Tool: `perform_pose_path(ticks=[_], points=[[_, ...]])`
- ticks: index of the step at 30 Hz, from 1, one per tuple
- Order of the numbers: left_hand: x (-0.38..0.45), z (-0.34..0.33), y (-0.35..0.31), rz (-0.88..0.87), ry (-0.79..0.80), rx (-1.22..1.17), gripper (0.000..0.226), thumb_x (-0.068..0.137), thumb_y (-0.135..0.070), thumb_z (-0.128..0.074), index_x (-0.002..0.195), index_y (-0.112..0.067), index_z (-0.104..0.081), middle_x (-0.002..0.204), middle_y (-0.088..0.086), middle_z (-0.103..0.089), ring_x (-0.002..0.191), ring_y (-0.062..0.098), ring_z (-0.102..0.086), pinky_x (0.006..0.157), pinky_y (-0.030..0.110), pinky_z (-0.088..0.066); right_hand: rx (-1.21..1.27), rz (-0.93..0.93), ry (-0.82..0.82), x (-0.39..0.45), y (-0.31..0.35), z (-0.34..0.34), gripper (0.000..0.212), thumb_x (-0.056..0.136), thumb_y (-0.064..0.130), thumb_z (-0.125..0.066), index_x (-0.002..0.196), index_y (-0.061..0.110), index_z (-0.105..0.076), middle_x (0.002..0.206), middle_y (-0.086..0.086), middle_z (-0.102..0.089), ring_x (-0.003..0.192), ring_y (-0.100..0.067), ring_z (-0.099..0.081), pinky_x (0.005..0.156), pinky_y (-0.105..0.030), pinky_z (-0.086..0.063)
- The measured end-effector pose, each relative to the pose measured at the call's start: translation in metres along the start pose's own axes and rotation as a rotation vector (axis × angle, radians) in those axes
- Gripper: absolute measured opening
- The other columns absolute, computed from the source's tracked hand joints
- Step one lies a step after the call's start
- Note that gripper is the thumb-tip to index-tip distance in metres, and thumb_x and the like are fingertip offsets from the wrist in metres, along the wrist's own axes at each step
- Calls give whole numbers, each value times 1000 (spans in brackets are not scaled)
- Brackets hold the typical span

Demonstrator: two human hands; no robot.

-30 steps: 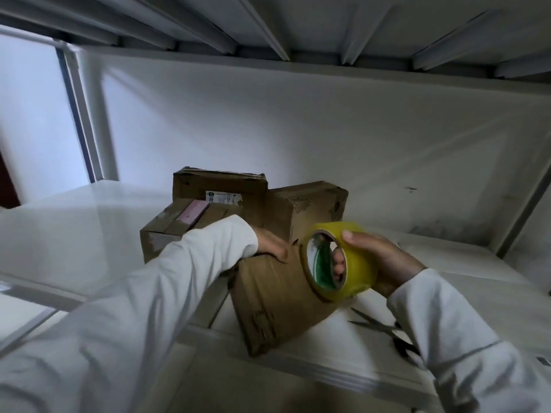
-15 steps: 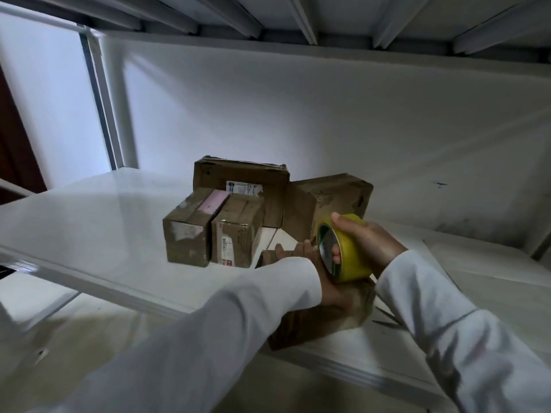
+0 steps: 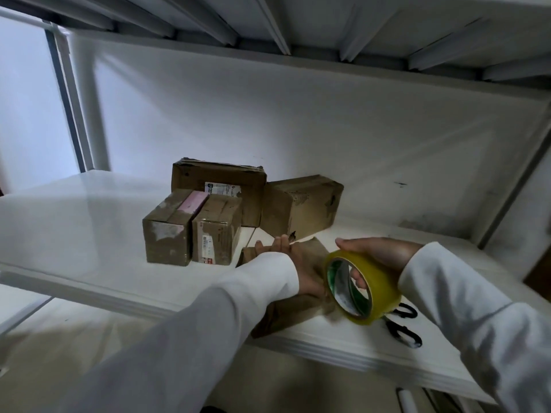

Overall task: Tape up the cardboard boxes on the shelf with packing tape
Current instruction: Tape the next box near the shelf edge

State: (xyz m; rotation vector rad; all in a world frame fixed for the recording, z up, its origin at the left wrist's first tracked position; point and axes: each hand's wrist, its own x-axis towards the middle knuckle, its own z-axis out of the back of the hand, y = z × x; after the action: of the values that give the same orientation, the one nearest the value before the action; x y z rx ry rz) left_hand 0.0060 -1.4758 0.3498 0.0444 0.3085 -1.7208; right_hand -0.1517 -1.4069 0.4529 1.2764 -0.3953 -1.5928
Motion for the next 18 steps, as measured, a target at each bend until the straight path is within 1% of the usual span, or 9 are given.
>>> perform_pose_path(ticks=[2,4,7,9,11,13,14,16,18], points=[[4,0,2,56,58,-2,137,51,-93,-49,150,-24,16,158,7,19,144,33,18,113,59,9,6,-28,14,-1,-7,-1,44,91,42,-53,69,4,-57,55,-9,-57,50,-19,-51,56,-27,-47],[8,3,2,88,108,-31,141,48,-92,-53,149,-24,19,158,6,20,144,33,18,114,59,7,-3,-36,11,-2,-11,-2,43,92,41,-50,69,6,-55,63,-9,-57,56,-21,-51,53,-24,-45],[9,8,-1,108,158,2,144,41,-91,-55,150,-27,16,158,7,17,145,34,14,114,60,5,26,-47,-1,2,-17,-5,38,92,39,-54,74,6,-60,61,-8,-61,57,-22,-55,52,-23,-46],[8,8,-5,118,155,50,151,30,-92,-52,150,-27,13,159,8,16,145,34,11,113,62,2,59,-60,7,7,-23,-4,38,91,40,-55,76,5,-62,56,-9,-62,51,-20,-57,53,-24,-48],[9,8,-7,141,159,76,160,19,-92,-48,150,-25,13,159,9,15,145,35,10,113,63,0,75,-57,14,10,-31,-4,38,91,40,-54,78,6,-63,58,-9,-62,53,-20,-57,54,-23,-48],[13,7,-7,160,167,81,165,13,-92,-47,150,-24,13,159,10,13,145,37,7,113,63,-4,86,-50,16,14,-43,-9,37,92,38,-52,83,5,-64,63,-10,-62,57,-21,-56,51,-22,-48],[14,8,-6,153,175,89,165,12,-92,-48,150,-24,11,159,11,10,145,38,4,113,62,-7,100,-49,21,16,-48,-13,38,93,37,-52,85,2,-65,61,-10,-61,54,-21,-56,50,-22,-48],[13,13,-7,121,192,65,159,19,-91,-53,152,-23,3,159,10,0,144,37,-6,114,56,-15,128,-66,18,23,-58,-18,41,93,36,-52,80,0,-65,52,-11,-60,44,-19,-55,48,-21,-47],[5,28,-9,107,211,-35,132,43,-87,-56,150,-20,-17,155,9,-20,139,33,-25,113,46,-25,105,-71,17,27,-60,-19,43,93,39,-52,78,0,-64,51,-10,-61,42,-18,-56,51,-22,-46]])
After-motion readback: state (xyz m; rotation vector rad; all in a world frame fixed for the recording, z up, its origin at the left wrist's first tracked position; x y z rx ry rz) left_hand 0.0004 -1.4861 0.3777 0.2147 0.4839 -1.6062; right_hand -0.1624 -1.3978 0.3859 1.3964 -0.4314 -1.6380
